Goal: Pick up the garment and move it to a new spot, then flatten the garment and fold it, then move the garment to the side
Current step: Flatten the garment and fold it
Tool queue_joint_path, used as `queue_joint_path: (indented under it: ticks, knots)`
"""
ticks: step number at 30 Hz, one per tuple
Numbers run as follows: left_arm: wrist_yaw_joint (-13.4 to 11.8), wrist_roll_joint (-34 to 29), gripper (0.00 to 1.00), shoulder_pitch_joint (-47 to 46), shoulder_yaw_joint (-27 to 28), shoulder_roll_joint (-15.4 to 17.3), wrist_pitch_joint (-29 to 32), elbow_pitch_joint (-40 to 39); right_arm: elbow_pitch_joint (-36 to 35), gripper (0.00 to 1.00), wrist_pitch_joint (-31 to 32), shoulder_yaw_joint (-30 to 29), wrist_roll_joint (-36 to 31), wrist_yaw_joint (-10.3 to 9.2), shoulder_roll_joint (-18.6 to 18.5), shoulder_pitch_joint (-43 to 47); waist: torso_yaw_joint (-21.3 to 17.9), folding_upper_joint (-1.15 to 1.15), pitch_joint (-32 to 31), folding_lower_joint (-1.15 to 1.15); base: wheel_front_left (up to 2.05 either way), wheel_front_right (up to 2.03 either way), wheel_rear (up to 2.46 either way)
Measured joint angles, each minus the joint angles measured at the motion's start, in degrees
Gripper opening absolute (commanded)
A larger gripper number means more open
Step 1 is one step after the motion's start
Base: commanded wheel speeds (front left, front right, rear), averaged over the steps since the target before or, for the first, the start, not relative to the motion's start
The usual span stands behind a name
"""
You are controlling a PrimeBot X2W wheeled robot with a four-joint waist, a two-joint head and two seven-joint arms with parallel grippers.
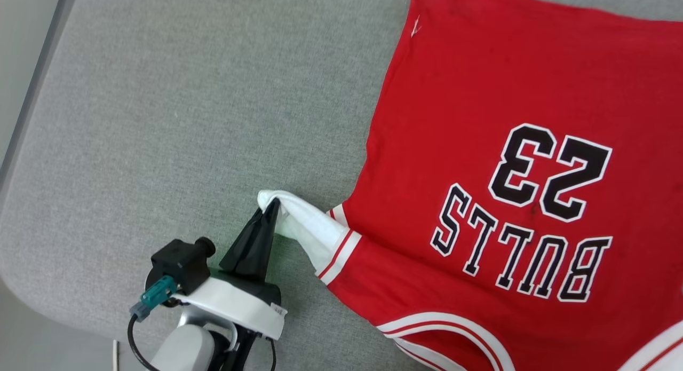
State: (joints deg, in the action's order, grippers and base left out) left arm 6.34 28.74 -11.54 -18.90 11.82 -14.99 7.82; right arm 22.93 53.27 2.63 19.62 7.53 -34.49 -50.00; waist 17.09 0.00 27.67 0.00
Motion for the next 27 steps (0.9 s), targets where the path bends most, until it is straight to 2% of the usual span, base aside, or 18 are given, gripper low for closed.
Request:
queue_joint_path:
  ticks: [4, 11, 17, 22, 27]
  knots:
    - [-0.03, -0.37, 0.0, 2.09, 0.77, 0.37, -0.07, 0.69, -1.29, 0.0, -2.88, 2.47, 3.2, 0.0, -1.85, 3.09, -1.12, 0.0, -3.21, 0.0, 0.0, 0.0, 0.0]
    - [-1.85, -0.76, 0.0, 5.88, 1.23, 1.12, -0.01, 1.93, -6.87, 0.0, -7.55, 6.13, 10.49, 0.0, -5.95, 13.22, -3.99, 0.0, -9.75, -0.01, 0.0, 0.0, 0.0]
    - [-3.02, -0.36, 0.0, 9.01, 1.56, 2.01, 0.38, 1.89, -13.41, 0.0, -10.68, 3.64, 13.48, 0.0, -8.92, 26.38, -7.05, 0.0, -14.84, -0.01, 0.0, 0.0, 0.0]
    - [-3.58, -0.22, 0.0, 10.77, 1.98, 2.68, 0.53, 1.67, -18.19, 0.0, -11.47, -2.85, 14.12, 0.0, -8.38, 40.18, -9.48, 0.0, -17.9, -0.02, 0.0, 0.0, 0.0]
    - [-3.91, 0.21, 0.0, 12.26, 2.16, 3.19, 0.68, 1.56, -21.86, 0.0, -11.56, -9.56, 13.84, 0.0, -2.97, 52.82, -11.44, 0.0, -19.84, -0.02, 0.0, 0.0, 0.0]
